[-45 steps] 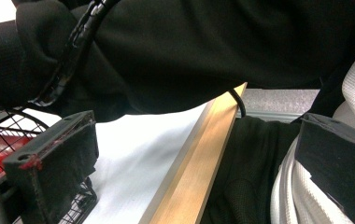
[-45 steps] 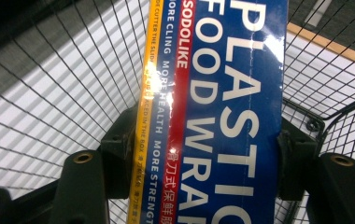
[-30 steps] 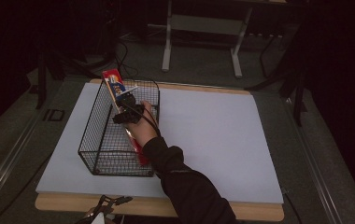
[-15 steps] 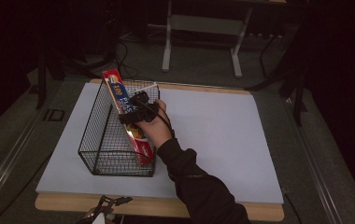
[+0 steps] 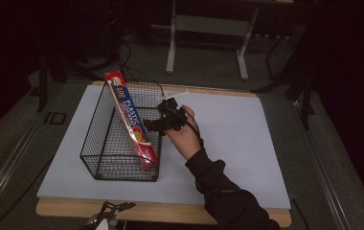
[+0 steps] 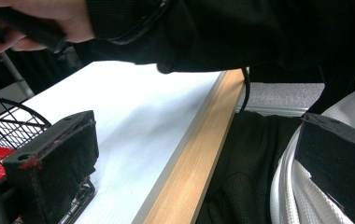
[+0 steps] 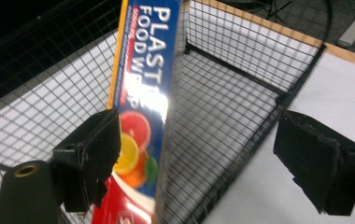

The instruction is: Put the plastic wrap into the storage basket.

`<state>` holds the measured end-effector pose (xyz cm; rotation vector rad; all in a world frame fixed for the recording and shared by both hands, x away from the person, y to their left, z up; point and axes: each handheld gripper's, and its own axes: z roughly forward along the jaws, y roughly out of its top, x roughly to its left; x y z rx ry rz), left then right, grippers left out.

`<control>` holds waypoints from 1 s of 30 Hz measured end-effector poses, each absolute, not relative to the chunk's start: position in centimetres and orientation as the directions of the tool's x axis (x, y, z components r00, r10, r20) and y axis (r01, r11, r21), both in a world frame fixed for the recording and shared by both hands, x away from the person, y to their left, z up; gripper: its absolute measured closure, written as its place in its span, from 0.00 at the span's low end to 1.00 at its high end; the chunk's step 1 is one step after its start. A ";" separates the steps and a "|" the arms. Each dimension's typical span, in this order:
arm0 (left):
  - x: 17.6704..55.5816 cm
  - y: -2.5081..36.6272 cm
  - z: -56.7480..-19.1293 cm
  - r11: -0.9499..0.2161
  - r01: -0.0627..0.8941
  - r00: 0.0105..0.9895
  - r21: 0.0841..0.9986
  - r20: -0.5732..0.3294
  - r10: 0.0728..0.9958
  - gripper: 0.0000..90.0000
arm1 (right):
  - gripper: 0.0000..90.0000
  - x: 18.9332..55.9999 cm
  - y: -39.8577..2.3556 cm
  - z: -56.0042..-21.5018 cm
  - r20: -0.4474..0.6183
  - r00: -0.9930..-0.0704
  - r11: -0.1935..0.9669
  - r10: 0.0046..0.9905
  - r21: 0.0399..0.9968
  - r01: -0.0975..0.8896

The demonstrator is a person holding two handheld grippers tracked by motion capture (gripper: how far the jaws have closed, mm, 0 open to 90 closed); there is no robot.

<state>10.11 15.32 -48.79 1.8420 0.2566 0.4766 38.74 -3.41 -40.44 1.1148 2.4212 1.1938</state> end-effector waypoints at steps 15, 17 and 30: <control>10.2 15.2 -48.8 -0.321 -0.058 0.893 0.945 0.193 0.406 0.00 | 0.16 35.9 -11.4 -43.3 0.123 -0.659 0.350 0.742 0.767 0.538; 10.2 15.2 -48.9 -0.322 -0.058 0.894 0.945 0.193 0.405 0.00 | 0.16 35.8 -11.8 -43.5 0.126 -0.658 0.349 0.742 0.767 0.539; 10.2 15.2 -48.9 -0.327 -0.055 0.894 0.943 0.192 0.404 0.00 | 0.15 33.3 -16.8 -45.7 0.167 -0.654 0.337 0.738 0.748 0.571</control>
